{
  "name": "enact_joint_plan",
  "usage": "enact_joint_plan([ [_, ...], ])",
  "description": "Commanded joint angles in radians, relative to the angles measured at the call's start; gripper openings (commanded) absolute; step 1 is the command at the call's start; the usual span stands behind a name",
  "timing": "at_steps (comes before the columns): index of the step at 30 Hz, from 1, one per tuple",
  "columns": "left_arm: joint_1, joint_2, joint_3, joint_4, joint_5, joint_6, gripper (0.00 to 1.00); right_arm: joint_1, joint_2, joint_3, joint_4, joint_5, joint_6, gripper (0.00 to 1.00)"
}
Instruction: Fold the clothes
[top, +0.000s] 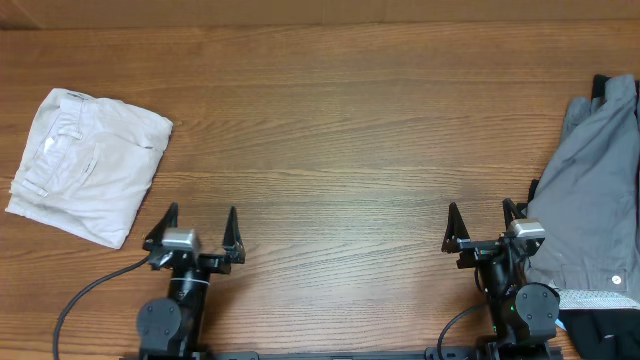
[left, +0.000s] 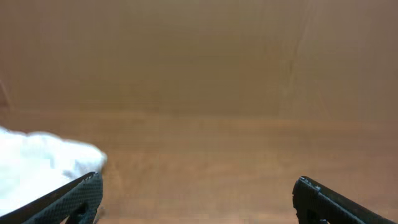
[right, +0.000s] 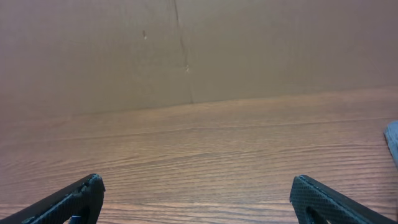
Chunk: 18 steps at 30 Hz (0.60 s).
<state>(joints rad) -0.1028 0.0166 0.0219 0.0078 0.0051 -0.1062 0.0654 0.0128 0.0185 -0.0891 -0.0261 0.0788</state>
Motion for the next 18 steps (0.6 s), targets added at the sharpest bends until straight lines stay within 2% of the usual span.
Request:
enact_joint_plan([
  [1,0.006,-0.013,-0.017,-0.042,0.021,0.048,1.0,-0.006,-0.01,-0.011,0.006,-0.001,0.006,1.0],
  [3,0.006,-0.013,-0.017,-0.088,0.021,0.041,1.0,-0.006,-0.01,-0.011,0.006,-0.002,0.006,1.0],
  [18,0.006,-0.012,-0.017,-0.084,0.021,0.017,1.0,-0.006,-0.01,-0.011,0.006,-0.001,0.006,1.0],
])
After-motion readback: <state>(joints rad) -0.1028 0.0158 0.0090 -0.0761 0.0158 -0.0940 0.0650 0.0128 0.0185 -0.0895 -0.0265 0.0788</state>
